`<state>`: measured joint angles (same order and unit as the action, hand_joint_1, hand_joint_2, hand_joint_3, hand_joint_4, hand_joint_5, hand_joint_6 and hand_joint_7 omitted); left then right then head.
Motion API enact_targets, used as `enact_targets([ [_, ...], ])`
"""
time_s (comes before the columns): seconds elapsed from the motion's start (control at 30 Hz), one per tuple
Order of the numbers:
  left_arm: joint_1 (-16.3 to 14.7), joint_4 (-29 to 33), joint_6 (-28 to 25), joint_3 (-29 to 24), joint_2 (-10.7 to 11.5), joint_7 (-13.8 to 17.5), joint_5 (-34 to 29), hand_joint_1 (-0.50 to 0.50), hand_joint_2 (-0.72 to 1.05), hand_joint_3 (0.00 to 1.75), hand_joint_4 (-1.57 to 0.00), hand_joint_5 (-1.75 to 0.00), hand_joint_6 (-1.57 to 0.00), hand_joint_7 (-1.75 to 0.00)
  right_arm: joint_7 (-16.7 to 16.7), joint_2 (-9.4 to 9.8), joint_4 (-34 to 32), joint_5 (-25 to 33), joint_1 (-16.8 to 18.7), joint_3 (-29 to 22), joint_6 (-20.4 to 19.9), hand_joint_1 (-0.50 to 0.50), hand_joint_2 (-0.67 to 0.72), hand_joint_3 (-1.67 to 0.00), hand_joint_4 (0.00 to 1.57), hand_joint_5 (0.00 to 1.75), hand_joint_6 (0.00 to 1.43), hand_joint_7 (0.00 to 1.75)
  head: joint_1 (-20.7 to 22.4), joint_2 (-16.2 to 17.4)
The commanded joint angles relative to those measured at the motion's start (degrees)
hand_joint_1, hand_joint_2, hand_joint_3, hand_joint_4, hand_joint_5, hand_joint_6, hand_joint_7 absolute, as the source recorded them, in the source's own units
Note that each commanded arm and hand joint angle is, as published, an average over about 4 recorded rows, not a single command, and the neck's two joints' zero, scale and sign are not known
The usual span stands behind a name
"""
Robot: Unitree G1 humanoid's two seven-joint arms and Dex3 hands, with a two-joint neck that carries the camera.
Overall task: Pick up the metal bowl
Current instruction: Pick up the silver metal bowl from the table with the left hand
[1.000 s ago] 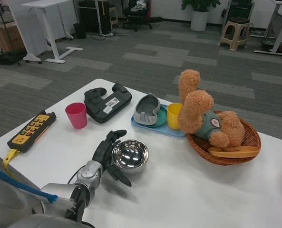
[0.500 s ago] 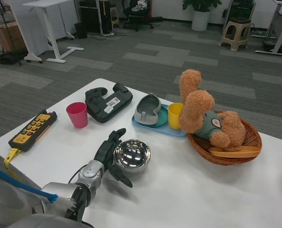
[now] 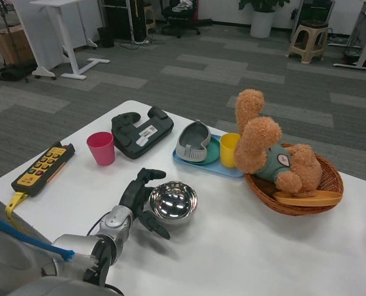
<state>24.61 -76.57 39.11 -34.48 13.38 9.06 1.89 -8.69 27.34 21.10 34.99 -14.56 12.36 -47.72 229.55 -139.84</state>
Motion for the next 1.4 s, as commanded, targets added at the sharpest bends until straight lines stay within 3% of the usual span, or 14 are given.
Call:
enact_targets([
  [0.03, -0.7, -0.7, -1.1, -0.8, -0.7, 1.7, -1.4, -0.50, 1.05, 0.09, -0.38, -1.75, -0.27, -1.62, 0.0, 0.70, 0.0, 0.4, 0.8, -0.1, -1.1, 0.12, 0.72, 0.00, 0.06, 0.19, 0.00, 0.31, 0.0, 0.0],
  [0.23, -0.7, -0.6, -1.0, -1.2, -0.7, 2.4, -2.7, -0.41, 1.05, 0.09, -0.87, -1.75, -0.36, -1.64, 0.0, 0.70, 0.0, 0.4, 0.8, -0.1, -1.1, 0.12, 0.72, 0.00, 0.06, 0.19, 0.00, 0.28, -0.1, 0.0],
  [0.37, -0.7, -0.6, -0.9, -1.2, -1.1, 5.4, -7.3, -0.33, 1.05, 0.09, -1.20, -1.75, -0.53, -1.68, 0.0, 0.70, 0.0, 0.6, 0.8, 0.0, -1.2, 0.12, 0.72, 0.00, 0.06, 0.19, 0.00, 0.33, -0.2, 0.0],
  [0.6, -0.7, -0.6, -0.8, -1.4, -1.0, 9.4, -12.0, -0.32, 1.05, 0.09, -1.26, -1.75, -0.72, -1.68, 0.0, 0.70, 0.0, 0.6, 0.8, 0.0, -1.3, 0.15, 0.72, 0.00, 0.07, 0.19, 0.00, 0.31, -0.4, 0.1],
  [0.73, -1.6, -0.2, -0.6, -1.9, -0.9, 13.5, -14.4, -0.27, 1.05, 0.09, -1.27, -1.75, -0.71, -1.64, 0.0, 0.85, -0.1, 0.7, 1.1, 0.0, -1.5, 0.15, 0.72, 0.00, 0.08, 0.19, 0.00, 0.33, -0.5, 0.1],
  [0.87, -3.4, 2.0, -0.6, -2.5, -0.9, 14.4, -14.6, -0.26, 1.05, 0.09, -1.27, -1.75, -0.71, -1.68, 0.0, 0.96, -0.1, 0.8, 1.2, 0.0, -1.5, 0.17, 0.72, 0.00, 0.09, 0.19, 0.00, 0.35, -0.5, 0.2],
  [1.0, -4.4, 3.6, 1.5, -2.8, -0.9, 14.8, -15.6, -0.25, 1.05, 0.09, -1.02, -1.75, -0.61, -1.59, 0.0, 1.12, -0.1, 0.9, 1.3, 0.0, -1.6, 0.16, 0.72, 0.00, 0.06, 0.19, 0.00, 0.30, -0.9, 0.4],
  [1.07, -4.7, 3.7, 4.0, -2.8, -0.9, 14.6, -16.3, -0.25, 1.05, 0.09, -0.72, -1.75, -0.54, -1.55, 0.0, 1.18, -0.1, 1.0, 1.3, 0.0, -1.6, 0.16, 0.72, 0.00, 0.08, 0.19, 0.00, 0.33, -1.1, 0.4],
  [1.13, -5.4, 3.7, 5.8, -2.7, -0.9, 14.4, -17.3, -0.34, 1.05, 0.11, -0.27, -1.75, -0.41, -1.41, 0.0, 1.27, -0.3, 1.0, 1.5, 0.0, -1.6, 0.17, 0.72, 0.00, 0.09, 0.19, 0.00, 0.33, -1.3, 0.4],
  [1.17, -5.7, 3.7, 6.6, -2.4, -0.8, 14.1, -17.9, -0.39, 1.05, 0.13, -0.14, -1.75, -0.36, -1.33, 0.0, 1.29, -0.3, 1.0, 1.7, -0.1, -1.7, 0.17, 0.72, 0.00, 0.09, 0.19, 0.00, 0.31, -1.4, 0.4],
  [1.2, -6.1, 3.8, 7.4, -2.1, -0.7, 13.9, -18.5, -0.45, 1.05, 0.15, -0.01, -1.64, -0.25, -1.15, 0.0, 1.31, -0.4, 1.0, 1.8, -0.1, -1.7, 0.17, 0.72, 0.00, 0.09, 0.19, 0.00, 0.30, -1.5, 0.4],
  [1.23, -6.3, 3.8, 8.1, -1.6, -0.5, 13.4, -18.7, -0.47, 1.05, 0.17, 0.00, -1.54, -0.17, -1.01, 0.0, 1.34, -0.4, 1.0, 1.9, -0.2, -1.7, 0.17, 0.72, 0.00, 0.09, 0.19, 0.00, 0.28, -1.6, 0.4],
  [1.37, -7.2, 4.6, 10.5, 0.2, 0.0, 12.0, -18.9, -0.50, 1.05, 0.17, 0.00, -0.69, -0.03, -0.44, 0.0, 1.42, -0.4, 1.0, 2.1, -0.4, -1.7, 0.17, 0.72, 0.00, 0.09, 0.19, 0.00, 0.30, -1.8, 0.3],
  [1.4, -7.3, 5.0, 10.9, 0.8, 0.0, 11.8, -18.9, -0.50, 1.05, 0.17, 0.00, -0.56, -0.01, -0.37, 0.0, 1.45, -0.4, 1.0, 2.2, -0.4, -1.7, 0.17, 0.72, 0.00, 0.09, 0.19, 0.00, 0.31, -2.2, 0.3],
])
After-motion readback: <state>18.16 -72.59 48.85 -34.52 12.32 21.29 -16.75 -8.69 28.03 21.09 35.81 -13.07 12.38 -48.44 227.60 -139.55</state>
